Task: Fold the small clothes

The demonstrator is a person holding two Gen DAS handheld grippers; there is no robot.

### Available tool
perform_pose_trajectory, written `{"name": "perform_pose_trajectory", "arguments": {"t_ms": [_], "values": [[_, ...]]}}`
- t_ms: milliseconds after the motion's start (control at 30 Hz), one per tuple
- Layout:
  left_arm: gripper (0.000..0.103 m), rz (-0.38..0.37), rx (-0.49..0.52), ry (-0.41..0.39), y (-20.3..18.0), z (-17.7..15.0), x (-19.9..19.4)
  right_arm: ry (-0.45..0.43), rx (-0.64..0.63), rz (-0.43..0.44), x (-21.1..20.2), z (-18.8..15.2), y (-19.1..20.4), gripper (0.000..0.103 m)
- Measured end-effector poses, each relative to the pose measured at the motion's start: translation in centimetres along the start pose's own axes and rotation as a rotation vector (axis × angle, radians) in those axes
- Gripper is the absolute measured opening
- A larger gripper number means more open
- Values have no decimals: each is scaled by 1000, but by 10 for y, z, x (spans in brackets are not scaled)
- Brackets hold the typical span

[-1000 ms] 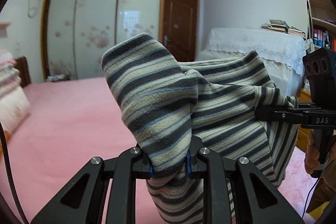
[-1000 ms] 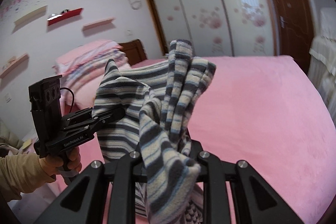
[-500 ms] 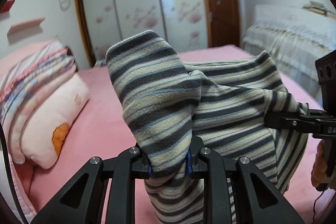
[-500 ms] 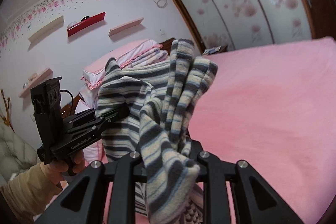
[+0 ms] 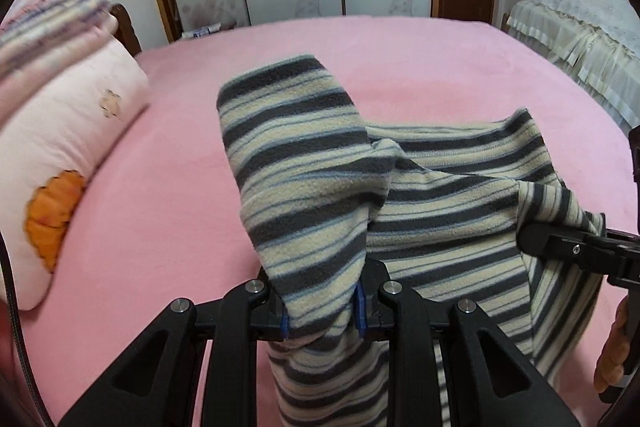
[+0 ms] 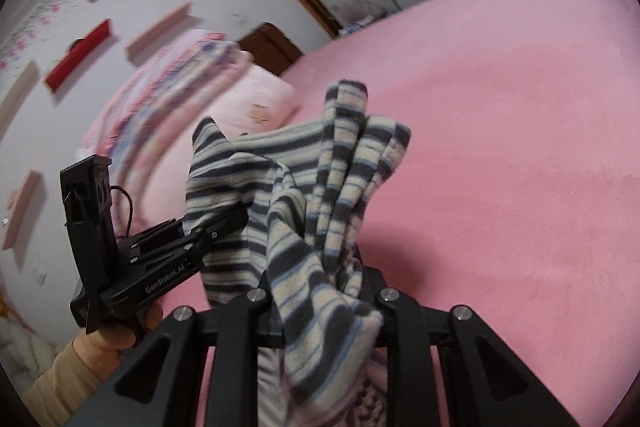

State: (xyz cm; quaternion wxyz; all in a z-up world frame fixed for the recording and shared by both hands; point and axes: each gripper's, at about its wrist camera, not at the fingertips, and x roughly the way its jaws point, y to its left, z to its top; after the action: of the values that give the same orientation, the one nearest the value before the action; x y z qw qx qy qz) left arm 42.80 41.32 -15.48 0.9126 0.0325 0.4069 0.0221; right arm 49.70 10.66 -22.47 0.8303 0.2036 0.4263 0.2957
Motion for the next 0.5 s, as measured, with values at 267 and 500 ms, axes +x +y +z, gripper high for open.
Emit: {"name": "perform_pose_trajectory", "arguments": {"t_ms": [267,500], "values": [[22,-23,14,25,-6,13,66,-7,38,-63,27,14,-50,21],[26,-37,41,21,-12,22,86,-21,24,-97,42,25,-68,20]]}}
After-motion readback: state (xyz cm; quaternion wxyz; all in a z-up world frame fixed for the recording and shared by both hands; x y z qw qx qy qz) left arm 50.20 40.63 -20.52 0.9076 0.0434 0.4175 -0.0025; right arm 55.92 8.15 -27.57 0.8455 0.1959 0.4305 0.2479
